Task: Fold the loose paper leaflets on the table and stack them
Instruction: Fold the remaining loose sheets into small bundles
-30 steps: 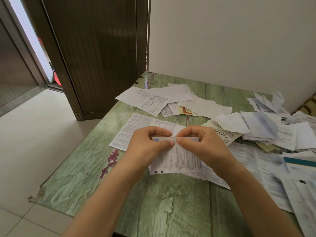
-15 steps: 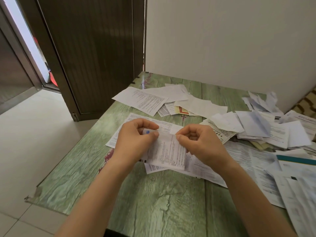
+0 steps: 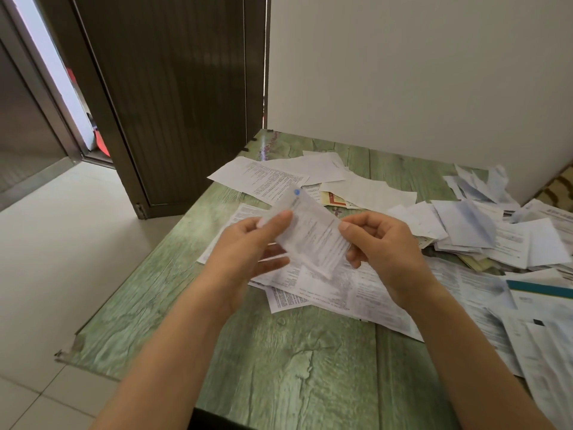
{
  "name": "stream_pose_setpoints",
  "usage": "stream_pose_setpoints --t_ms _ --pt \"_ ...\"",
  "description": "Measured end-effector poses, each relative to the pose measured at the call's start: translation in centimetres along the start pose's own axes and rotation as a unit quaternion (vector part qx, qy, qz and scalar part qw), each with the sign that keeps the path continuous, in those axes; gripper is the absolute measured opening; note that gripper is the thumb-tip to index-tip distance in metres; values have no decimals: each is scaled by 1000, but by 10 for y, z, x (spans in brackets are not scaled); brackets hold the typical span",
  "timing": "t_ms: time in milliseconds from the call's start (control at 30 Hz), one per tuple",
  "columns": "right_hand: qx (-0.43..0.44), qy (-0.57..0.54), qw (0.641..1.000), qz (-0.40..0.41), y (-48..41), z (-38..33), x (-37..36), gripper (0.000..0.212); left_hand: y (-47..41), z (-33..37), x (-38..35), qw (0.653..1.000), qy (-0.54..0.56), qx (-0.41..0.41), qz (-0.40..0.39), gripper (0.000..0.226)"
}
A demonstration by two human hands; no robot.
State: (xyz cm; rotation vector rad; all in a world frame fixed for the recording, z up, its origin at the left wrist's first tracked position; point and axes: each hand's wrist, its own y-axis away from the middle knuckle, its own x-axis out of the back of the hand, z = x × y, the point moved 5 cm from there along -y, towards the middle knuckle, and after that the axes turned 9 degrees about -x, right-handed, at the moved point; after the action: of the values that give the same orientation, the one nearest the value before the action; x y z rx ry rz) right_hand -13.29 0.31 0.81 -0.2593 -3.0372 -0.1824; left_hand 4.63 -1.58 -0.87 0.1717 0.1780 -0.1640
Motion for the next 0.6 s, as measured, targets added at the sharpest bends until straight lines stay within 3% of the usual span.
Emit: stream_pose_setpoints --t_ms 167,233,367,467,534,600 --pt "-48 -46 995 -79 3 3 -10 1 1 -1 -4 999 -17 -31 30 3" --pt "-55 0 993 -103 4 6 -13 5 3 1 -7 998 -42 -48 27 8" --pt "-38 27 997 -62 1 8 -9 6 4 1 -10 997 -65 -42 6 16" --pt "105 66 989 77 4 -2 -1 9 3 1 -10 997 -59 -40 1 17" --pt "236 95 943 214 14 -16 10 9 3 1 -10 998 -53 -39 5 18" --pt "300 110 891 322 21 -25 28 6 2 1 -9 998 -50 -37 10 18"
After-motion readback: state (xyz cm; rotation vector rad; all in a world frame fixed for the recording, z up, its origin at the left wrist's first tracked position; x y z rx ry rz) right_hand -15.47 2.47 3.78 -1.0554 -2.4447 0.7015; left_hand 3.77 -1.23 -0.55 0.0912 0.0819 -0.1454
